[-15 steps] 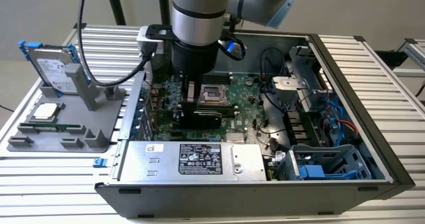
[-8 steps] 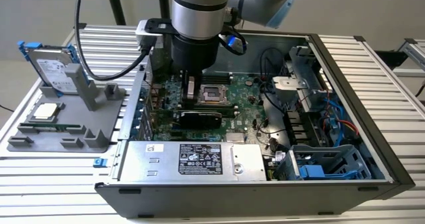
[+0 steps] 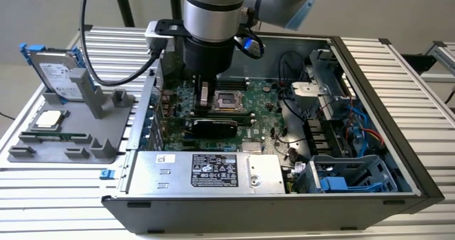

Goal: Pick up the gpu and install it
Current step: 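Press down on the gpu until it lock into place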

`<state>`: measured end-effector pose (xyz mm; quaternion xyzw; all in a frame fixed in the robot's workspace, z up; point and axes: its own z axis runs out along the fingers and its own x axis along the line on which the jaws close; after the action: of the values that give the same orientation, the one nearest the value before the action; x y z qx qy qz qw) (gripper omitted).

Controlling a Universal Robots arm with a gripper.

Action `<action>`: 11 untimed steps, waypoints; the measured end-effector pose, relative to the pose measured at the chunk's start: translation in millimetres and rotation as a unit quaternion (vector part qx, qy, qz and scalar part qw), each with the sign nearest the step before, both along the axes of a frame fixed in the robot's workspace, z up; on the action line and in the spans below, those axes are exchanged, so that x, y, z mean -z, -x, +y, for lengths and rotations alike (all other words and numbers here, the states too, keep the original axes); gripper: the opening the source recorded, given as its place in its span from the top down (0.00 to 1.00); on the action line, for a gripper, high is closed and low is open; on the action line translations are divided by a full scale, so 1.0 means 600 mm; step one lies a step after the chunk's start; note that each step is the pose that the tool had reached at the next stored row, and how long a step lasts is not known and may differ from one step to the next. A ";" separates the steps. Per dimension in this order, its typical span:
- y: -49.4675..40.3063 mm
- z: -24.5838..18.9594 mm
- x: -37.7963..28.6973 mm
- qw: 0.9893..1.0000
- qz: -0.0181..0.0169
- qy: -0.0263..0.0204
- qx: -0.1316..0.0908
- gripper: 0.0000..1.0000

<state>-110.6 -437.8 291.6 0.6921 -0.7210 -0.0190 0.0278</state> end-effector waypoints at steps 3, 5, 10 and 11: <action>0.000 0.0000 0.000 1.000 0.000 0.000 0.000 1.00; 0.000 0.0000 0.000 1.000 0.000 0.000 0.000 1.00; 0.000 0.0000 -0.001 1.000 0.000 0.000 0.000 1.00; 0.000 0.0000 -0.001 1.000 0.000 0.000 0.000 1.00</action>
<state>-110.6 -437.8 292.3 0.6921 -0.7210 -0.0190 0.0278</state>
